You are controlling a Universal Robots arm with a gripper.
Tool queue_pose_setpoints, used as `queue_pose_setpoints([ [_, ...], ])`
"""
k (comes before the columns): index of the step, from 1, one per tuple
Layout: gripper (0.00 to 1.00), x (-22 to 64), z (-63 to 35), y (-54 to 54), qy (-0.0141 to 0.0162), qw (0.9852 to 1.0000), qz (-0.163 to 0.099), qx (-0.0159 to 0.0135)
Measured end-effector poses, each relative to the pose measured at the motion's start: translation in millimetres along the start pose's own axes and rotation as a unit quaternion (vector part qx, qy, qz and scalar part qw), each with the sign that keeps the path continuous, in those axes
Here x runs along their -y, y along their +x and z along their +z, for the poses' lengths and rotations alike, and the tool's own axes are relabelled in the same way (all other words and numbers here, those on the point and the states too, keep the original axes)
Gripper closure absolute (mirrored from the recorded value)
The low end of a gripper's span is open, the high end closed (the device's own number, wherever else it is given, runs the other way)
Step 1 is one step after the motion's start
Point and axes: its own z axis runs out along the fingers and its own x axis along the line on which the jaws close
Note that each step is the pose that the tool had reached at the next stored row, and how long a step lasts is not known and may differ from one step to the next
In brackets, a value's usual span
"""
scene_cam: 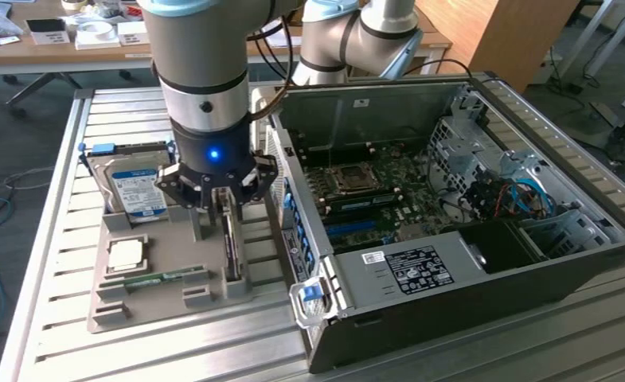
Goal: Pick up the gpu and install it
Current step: 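Pick up the gpu and move the gpu toward the slot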
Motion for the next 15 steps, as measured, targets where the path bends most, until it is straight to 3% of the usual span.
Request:
queue_pose_setpoints([
  [15, 0.58, 0.9, 14.2, 0.3, 0.0000, 1.0000, 0.000, 0.0000],
])
